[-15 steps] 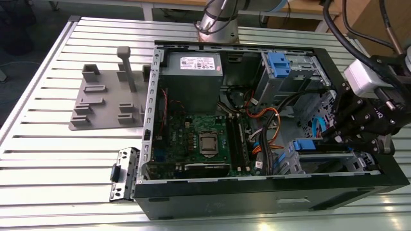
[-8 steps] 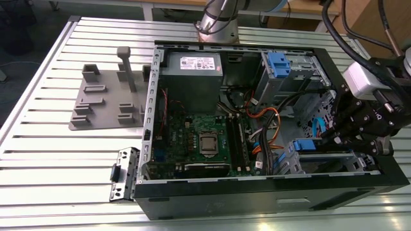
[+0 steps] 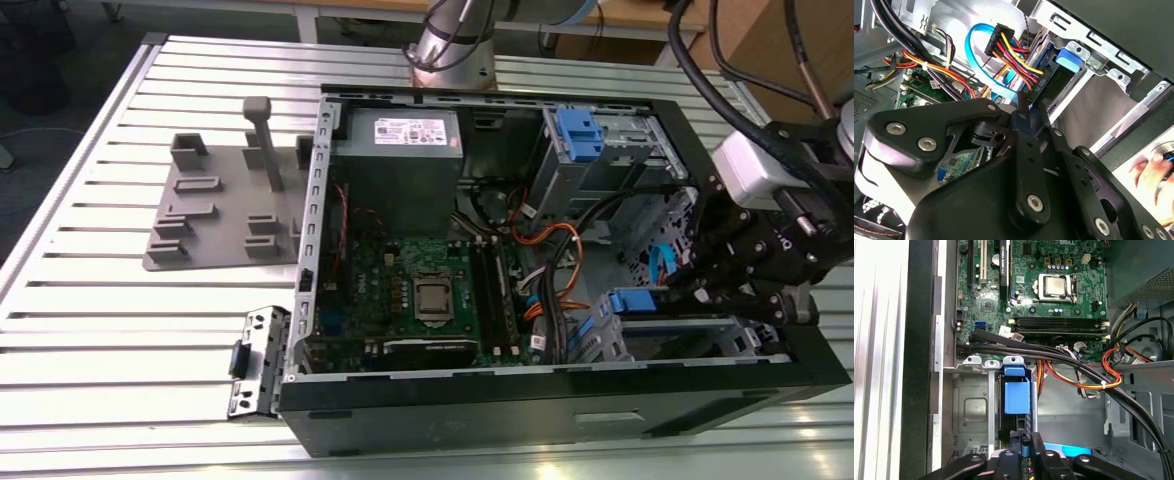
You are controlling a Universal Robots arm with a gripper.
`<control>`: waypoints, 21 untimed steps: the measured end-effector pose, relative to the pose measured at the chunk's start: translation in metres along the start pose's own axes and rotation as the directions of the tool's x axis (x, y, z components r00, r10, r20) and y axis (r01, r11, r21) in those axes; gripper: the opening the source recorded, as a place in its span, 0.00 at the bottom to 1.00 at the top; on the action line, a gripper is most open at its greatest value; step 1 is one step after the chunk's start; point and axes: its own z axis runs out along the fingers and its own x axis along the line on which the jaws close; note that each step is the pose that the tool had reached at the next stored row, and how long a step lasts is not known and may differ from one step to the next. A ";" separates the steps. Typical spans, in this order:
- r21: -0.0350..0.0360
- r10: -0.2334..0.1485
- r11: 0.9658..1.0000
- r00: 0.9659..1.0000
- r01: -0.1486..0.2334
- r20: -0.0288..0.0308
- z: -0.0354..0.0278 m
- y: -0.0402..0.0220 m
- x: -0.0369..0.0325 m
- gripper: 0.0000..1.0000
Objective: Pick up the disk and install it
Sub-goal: 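Insert the second disk wire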
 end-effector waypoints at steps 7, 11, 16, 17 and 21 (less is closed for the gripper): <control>0.000 0.000 1.000 1.000 0.000 0.001 -0.0125 0.0010 -0.0011 0.23; -0.004 0.000 1.000 1.000 0.000 0.004 -0.0128 -0.0007 -0.0039 0.22; -0.034 0.002 0.999 1.000 -0.002 0.006 -0.0096 -0.0107 -0.0045 0.10; -0.036 0.002 0.999 1.000 -0.002 0.006 -0.0089 -0.0109 -0.0044 0.10; -0.041 0.003 0.999 1.000 -0.002 0.006 -0.0048 -0.0113 -0.0034 0.10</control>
